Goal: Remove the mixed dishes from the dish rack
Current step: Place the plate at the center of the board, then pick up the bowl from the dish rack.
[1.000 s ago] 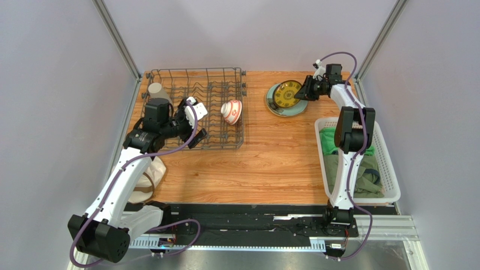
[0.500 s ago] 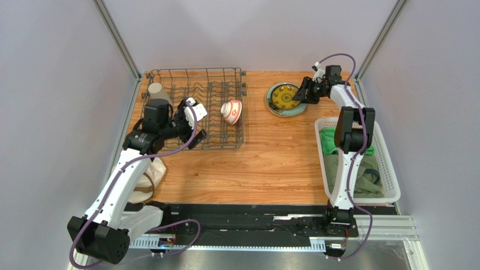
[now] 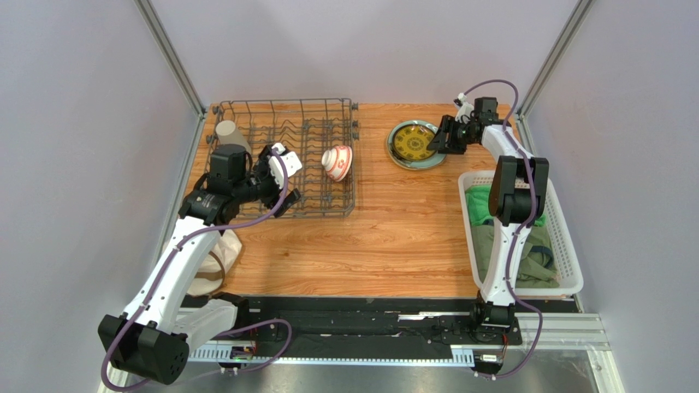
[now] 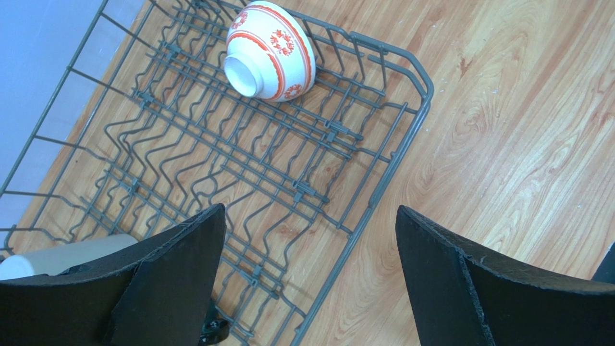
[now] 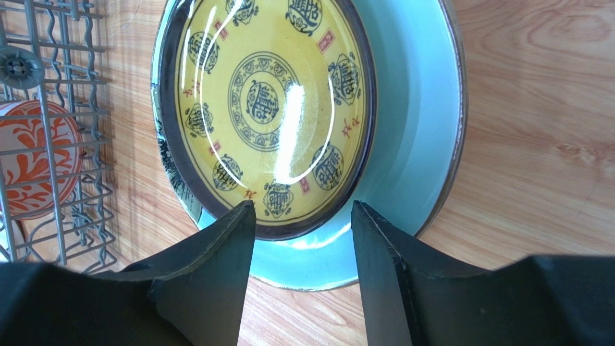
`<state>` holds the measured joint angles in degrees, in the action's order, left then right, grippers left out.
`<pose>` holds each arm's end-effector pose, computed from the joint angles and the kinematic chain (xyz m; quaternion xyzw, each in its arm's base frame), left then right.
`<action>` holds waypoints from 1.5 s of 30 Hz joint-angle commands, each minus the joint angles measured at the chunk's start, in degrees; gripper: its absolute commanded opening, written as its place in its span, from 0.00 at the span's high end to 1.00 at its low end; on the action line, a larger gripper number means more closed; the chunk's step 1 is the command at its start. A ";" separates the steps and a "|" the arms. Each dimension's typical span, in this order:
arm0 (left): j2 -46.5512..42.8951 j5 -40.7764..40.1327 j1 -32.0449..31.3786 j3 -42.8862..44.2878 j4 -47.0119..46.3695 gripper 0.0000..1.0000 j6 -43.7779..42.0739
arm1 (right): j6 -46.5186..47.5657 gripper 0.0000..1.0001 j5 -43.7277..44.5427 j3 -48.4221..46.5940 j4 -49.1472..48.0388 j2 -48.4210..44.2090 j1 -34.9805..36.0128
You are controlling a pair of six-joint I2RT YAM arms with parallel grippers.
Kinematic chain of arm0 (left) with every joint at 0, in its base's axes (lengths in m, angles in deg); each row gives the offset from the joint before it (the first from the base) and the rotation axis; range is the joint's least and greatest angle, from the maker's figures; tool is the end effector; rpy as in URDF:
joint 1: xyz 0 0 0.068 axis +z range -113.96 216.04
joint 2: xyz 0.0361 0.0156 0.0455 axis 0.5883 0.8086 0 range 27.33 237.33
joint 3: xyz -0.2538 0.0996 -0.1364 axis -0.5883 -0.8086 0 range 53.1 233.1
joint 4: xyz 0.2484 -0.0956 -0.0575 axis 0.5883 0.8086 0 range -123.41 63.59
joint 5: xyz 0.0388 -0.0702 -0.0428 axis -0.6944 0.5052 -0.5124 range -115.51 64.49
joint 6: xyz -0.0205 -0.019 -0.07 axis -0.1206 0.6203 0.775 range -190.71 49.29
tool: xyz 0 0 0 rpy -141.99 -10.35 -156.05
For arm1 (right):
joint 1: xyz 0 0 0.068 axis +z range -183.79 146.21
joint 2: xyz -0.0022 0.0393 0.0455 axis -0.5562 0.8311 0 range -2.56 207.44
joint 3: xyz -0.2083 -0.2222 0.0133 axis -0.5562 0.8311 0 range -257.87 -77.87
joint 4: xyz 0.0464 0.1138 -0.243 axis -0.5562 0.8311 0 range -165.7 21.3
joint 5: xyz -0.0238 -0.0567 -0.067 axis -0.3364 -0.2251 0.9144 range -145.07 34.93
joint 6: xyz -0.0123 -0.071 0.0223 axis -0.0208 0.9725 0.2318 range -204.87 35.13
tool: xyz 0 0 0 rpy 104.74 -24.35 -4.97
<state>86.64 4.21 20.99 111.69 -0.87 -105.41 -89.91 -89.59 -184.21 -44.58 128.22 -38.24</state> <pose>0.2174 -0.0912 0.3548 0.4683 0.7203 -0.1439 0.4911 0.5451 -0.0063 0.1826 -0.0121 0.9163 0.2849 0.2813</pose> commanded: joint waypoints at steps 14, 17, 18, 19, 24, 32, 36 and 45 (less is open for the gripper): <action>7.75 -7.03 -0.33 2.58 -8.45 0.03 10.26 | 4.24 0.28 2.70 11.06 -3.69 -22.49 1.54; 10.73 -9.32 -0.51 4.51 -8.98 0.02 12.72 | 4.86 0.23 3.85 15.37 -4.65 -27.66 3.04; 12.48 -9.58 -0.51 5.56 -9.24 0.02 13.42 | 6.34 0.22 4.02 16.60 -4.92 -28.90 3.74; 13.11 -9.33 -0.60 5.92 -9.50 0.02 13.60 | 6.36 0.17 4.11 18.70 -5.79 -30.31 4.01; 16.01 -10.20 -1.82 4.79 -15.38 0.02 13.43 | 6.18 0.01 4.37 22.32 -5.63 -37.43 6.28; 17.77 -13.53 -2.35 3.82 -21.01 0.01 18.87 | 5.48 0.01 6.66 28.81 -4.83 -48.50 8.05; 15.32 -15.65 -2.27 1.88 -23.84 0.01 19.32 | 3.54 0.01 6.57 32.85 -6.76 -53.25 8.31; 11.80 -22.16 -2.18 1.88 -24.01 0.01 17.30 | 4.33 0.01 7.28 37.17 -8.97 -55.02 8.32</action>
<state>101.92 -14.81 18.87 114.09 -20.94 -87.96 -85.73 -83.43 -147.89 -50.97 73.21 -30.15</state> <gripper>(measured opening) 0.990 0.993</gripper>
